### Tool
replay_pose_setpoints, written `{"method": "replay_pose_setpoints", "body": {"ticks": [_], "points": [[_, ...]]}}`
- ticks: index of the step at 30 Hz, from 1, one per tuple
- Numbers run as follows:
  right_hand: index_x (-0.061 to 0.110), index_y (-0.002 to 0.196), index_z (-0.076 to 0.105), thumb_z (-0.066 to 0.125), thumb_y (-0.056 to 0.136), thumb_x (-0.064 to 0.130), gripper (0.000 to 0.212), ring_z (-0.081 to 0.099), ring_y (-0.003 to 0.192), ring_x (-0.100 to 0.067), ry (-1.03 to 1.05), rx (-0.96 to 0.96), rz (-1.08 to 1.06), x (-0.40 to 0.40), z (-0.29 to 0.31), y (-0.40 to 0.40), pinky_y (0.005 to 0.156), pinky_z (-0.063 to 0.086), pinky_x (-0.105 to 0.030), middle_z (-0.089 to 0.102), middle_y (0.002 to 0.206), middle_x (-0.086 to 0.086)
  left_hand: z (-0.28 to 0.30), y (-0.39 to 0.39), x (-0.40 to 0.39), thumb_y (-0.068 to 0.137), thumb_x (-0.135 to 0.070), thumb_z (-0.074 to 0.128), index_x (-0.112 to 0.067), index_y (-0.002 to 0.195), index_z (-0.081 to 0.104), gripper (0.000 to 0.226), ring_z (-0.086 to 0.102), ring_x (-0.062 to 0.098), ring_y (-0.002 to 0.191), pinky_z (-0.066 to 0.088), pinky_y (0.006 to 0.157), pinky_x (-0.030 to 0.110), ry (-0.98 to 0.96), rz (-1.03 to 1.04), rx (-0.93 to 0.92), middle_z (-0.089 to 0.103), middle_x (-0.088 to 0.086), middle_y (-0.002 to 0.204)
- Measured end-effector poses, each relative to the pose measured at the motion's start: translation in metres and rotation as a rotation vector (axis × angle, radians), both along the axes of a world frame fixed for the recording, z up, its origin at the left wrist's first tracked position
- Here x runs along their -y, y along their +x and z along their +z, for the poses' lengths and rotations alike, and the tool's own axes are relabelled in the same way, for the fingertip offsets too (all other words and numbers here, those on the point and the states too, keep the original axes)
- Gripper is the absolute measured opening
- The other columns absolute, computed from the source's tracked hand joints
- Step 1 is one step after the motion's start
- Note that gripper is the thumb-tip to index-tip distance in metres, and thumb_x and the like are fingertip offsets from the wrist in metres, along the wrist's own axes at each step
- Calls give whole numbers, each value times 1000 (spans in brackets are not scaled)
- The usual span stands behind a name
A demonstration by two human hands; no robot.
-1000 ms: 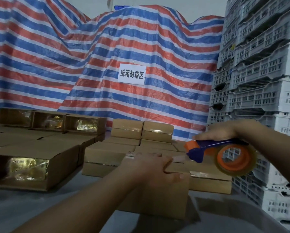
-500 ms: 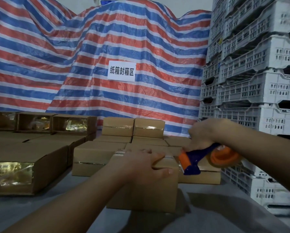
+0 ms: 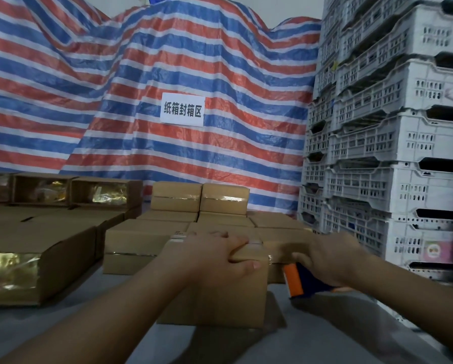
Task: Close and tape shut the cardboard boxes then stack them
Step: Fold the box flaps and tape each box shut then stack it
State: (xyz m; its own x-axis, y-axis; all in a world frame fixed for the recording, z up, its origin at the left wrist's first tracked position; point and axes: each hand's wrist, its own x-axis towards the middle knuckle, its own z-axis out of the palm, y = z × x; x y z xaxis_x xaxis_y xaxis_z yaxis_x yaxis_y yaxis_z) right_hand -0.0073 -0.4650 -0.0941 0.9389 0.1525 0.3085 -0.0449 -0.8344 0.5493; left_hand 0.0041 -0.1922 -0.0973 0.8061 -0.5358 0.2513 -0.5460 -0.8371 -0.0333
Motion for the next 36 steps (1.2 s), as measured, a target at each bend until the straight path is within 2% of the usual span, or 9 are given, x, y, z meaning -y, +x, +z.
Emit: {"method": "replay_pose_setpoints", "body": {"ticks": [4, 8, 13, 16, 20, 22, 27, 32, 36], "points": [[27, 87, 60, 14, 104, 59, 59, 68, 90, -19, 59, 64, 10, 6, -37, -5, 62, 40, -30, 70, 97, 2, -2, 4, -1, 81, -86, 22, -53, 148, 8, 76, 25, 26, 145, 20, 111, 54, -1, 0, 9, 20, -1, 162], [30, 130, 57, 22, 108, 50, 46, 69, 91, -24, 86, 37, 34, 4, -56, -9, 67, 50, -35, 69, 103, -3, -2, 5, 1, 79, -88, 19, -53, 147, 7, 77, 25, 27, 145, 19, 111, 56, 8, 2, 8, 20, -1, 162], [26, 83, 60, 14, 102, 63, 62, 65, 82, -17, 116, 40, -27, -5, -40, -15, 59, 40, -30, 68, 90, 2, -1, 3, -1, 81, -87, 20, -53, 148, 7, 76, 25, 26, 145, 17, 113, 55, 11, -3, 11, 19, -1, 162], [25, 102, 60, 12, 102, 63, 61, 54, 65, -13, 167, 106, 5, -21, -9, -17, 52, 36, -29, 54, 74, 4, 0, 1, 0, 82, -86, 20, -53, 148, 6, 75, 23, 26, 146, 14, 113, 55, 15, 8, 13, 19, -2, 162], [24, 94, 56, 21, 101, 62, 53, 57, 83, -13, 938, 155, 305, -52, 32, -15, 67, 40, -30, 58, 87, 5, 2, 0, 1, 83, -85, 22, -53, 149, 7, 75, 22, 27, 146, 13, 114, 56, 20, 19, -1, 18, -1, 162], [25, 118, 54, 22, 100, 66, 55, 54, 102, -12, 1206, 68, 379, -72, 44, -12, 78, 37, -26, 58, 107, 7, 3, -1, 2, 83, -84, 22, -52, 149, 8, 75, 21, 27, 147, 14, 114, 55, 32, 19, -16, 18, -1, 163], [28, 158, 27, 19, 101, 67, 69, 27, 148, -16, 1475, -102, 503, -113, 57, -2, 119, 21, -38, 31, 162, 5, 5, -2, 3, 84, -84, 21, -50, 150, 8, 75, 22, 26, 147, 17, 114, 54, 59, 19, -11, 18, 1, 163], [28, 159, 26, 16, 103, 62, 65, 26, 150, -22, 1650, -171, 456, -129, 42, 8, 120, 20, -45, 28, 164, -1, 3, 0, 2, 82, -86, 18, -49, 150, 4, 79, 17, 25, 149, 11, 116, 55, 65, 24, 1, 14, 1, 164], [22, 148, 45, 19, 106, 54, 59, 38, 143, -19, 1768, -130, 475, -126, 21, 13, 117, 24, -39, 47, 152, -1, 0, 2, 3, 80, -87, 17, -45, 152, 8, 84, 22, 24, 147, 14, 116, 54, 58, 36, 9, 18, 0, 163]]}}
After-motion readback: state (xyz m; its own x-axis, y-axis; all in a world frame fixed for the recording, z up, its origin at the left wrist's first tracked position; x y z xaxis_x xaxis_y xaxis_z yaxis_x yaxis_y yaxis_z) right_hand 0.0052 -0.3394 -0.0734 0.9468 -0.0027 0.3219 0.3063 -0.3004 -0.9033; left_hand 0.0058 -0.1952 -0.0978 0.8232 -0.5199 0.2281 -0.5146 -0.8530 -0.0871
